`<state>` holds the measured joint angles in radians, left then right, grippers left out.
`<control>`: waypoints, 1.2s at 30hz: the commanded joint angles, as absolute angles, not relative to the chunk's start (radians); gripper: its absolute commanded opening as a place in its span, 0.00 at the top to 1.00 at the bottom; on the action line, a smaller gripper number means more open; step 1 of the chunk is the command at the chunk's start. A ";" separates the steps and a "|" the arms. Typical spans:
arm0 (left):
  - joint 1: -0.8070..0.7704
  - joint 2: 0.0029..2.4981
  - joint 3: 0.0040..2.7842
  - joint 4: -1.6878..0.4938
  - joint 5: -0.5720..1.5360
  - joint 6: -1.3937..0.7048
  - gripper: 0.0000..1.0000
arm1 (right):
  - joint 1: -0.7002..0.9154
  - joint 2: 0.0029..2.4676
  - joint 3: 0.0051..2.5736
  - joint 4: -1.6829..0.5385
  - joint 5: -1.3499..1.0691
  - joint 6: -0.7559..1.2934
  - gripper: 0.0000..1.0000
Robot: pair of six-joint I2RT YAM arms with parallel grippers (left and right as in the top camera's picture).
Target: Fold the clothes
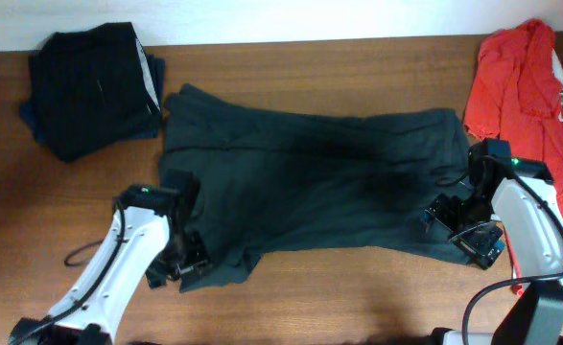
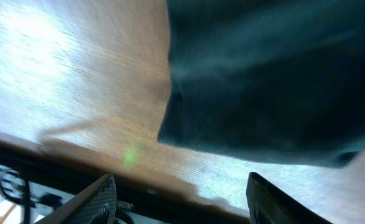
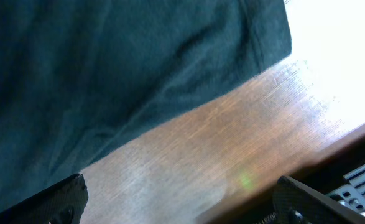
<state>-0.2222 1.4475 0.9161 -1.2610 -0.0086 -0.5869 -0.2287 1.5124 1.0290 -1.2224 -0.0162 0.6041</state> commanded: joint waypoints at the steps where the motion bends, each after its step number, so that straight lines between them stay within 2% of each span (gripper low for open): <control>1: -0.220 1.452 0.788 -1.162 0.126 -0.574 0.34 | -0.236 1.517 1.024 -1.221 -0.014 0.607 0.01; 5: -0.220 1.453 0.673 -0.978 0.179 -0.606 0.39 | -0.236 1.517 1.024 -1.222 -0.015 0.594 0.01; 9: -0.220 1.453 0.672 -0.871 0.121 -0.606 0.57 | -0.236 1.517 1.024 -1.222 -0.014 0.584 0.01; 10: -0.220 1.453 0.672 -0.846 0.118 -0.606 0.82 | -0.236 1.517 1.024 -1.222 -0.014 0.584 0.01; 11: -0.220 1.453 0.680 -0.847 0.128 -0.606 0.99 | -0.236 1.517 1.024 -1.222 -0.014 0.583 0.01; 16: -0.220 1.453 0.900 -1.038 0.095 -0.604 0.99 | -0.236 1.517 1.024 -1.222 -0.014 0.580 0.01; 19: -0.220 1.453 0.976 -1.009 0.070 -0.582 0.99 | -0.236 1.517 1.024 -1.222 -0.014 0.576 0.01; 20: -0.220 1.458 0.975 -0.962 0.012 -0.579 0.98 | -0.236 1.517 1.024 -1.223 -0.014 0.573 0.01; 21: -0.220 1.466 0.975 -0.931 -0.030 -0.579 0.80 | -0.236 1.517 1.024 -1.229 -0.014 0.573 0.01; 22: -0.220 1.481 0.975 -0.909 -0.035 -0.579 0.44 | -0.236 1.517 1.024 -1.234 -0.014 0.573 0.01; 23: -0.220 1.494 0.975 -0.900 -0.035 -0.579 0.37 | -0.236 1.517 1.024 -1.235 -0.014 0.571 0.01; 26: -0.219 1.555 0.975 -0.859 -0.080 -0.517 0.28 | -0.236 1.517 1.024 -1.242 -0.015 0.554 0.01; 29: -0.220 1.523 1.028 -1.039 -0.053 -0.519 0.28 | -0.236 1.517 1.024 -1.241 -0.015 0.531 0.01; 31: -0.218 1.486 1.071 -1.114 -0.057 -0.523 0.19 | -0.236 1.517 1.024 -1.239 -0.010 0.528 0.01; 34: -0.073 1.477 1.071 -1.168 -0.064 -0.522 0.18 | -0.236 1.517 1.024 -1.237 0.016 0.528 0.01; 36: 0.049 1.477 1.057 -1.188 0.025 -0.467 0.21 | -0.236 1.517 1.024 -1.233 0.016 0.528 0.01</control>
<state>-0.0788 1.4891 1.0519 -1.1660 -0.0475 -0.5293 -0.2298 1.5143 1.0283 -1.2358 -0.0067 0.5369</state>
